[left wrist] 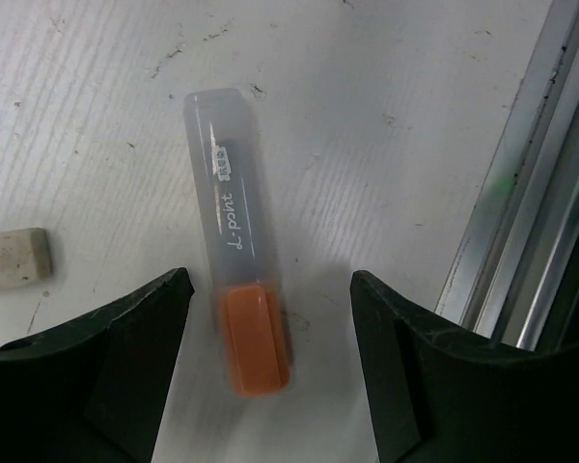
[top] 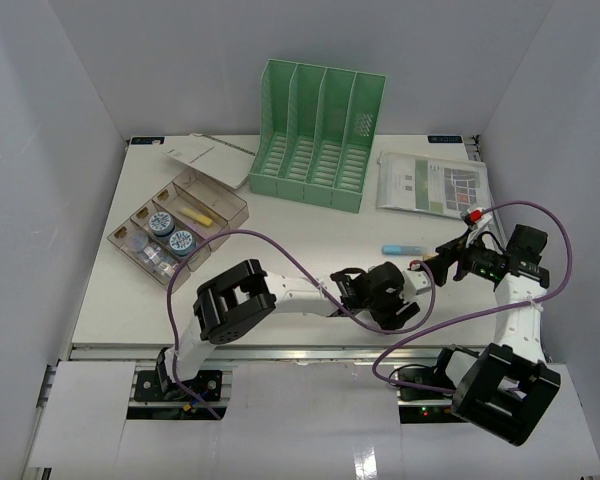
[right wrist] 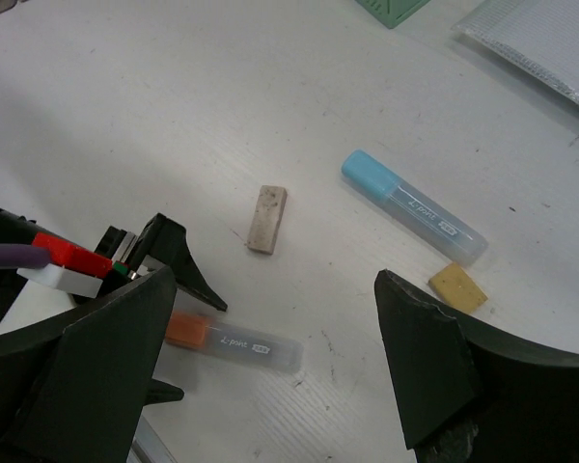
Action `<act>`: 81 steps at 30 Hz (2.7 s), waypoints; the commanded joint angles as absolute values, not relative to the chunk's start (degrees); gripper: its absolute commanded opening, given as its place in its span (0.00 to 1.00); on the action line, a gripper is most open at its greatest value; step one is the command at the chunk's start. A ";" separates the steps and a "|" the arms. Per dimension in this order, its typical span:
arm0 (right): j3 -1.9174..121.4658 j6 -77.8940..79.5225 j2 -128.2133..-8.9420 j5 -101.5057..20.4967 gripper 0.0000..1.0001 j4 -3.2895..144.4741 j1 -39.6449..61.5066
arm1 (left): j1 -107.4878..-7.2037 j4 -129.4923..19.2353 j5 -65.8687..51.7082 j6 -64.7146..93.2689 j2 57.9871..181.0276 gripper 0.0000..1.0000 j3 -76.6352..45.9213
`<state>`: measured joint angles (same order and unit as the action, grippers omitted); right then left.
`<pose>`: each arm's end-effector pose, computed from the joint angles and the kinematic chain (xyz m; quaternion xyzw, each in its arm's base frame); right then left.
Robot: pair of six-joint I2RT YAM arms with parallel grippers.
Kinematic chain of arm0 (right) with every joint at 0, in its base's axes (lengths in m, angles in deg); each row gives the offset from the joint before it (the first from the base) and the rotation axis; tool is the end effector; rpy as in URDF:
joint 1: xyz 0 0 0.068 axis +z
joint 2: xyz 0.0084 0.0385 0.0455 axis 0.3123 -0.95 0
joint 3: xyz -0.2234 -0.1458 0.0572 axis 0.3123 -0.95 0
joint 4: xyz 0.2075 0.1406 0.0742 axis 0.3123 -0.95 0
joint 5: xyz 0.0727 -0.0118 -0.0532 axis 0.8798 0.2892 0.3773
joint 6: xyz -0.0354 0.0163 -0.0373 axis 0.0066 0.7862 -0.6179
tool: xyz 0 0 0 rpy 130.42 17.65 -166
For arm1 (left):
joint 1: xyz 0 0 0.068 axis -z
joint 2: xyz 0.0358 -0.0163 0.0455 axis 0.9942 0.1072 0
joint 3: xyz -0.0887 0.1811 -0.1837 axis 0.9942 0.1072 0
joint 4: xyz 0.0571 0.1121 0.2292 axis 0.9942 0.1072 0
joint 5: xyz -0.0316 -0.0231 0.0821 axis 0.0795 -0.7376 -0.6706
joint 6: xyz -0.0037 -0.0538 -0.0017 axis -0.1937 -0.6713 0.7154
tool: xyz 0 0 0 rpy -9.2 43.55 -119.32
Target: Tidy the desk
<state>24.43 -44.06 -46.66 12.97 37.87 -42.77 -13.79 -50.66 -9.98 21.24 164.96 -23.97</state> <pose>0.1874 -0.0513 0.2457 -0.2593 0.7897 0.2659 0.4884 0.1545 -0.4358 0.1544 0.5099 0.7589 -0.2783 0.2943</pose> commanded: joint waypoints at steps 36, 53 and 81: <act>24.57 -43.18 -46.21 17.51 0.91 37.97 -44.30 | -25.54 -51.55 -21.10 8.87 127.09 0.08 9.38; 24.57 -43.53 -46.21 18.30 0.91 37.44 -44.39 | -70.79 -27.09 -32.42 -25.38 120.04 0.00 -0.84; 24.75 -44.08 -46.47 18.20 0.90 37.09 -44.39 | -80.86 -14.76 -31.97 -31.07 149.30 0.81 -26.72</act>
<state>24.43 -43.69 -46.48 16.60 37.70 -44.22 -80.46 -14.16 -34.97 -32.96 150.42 -23.94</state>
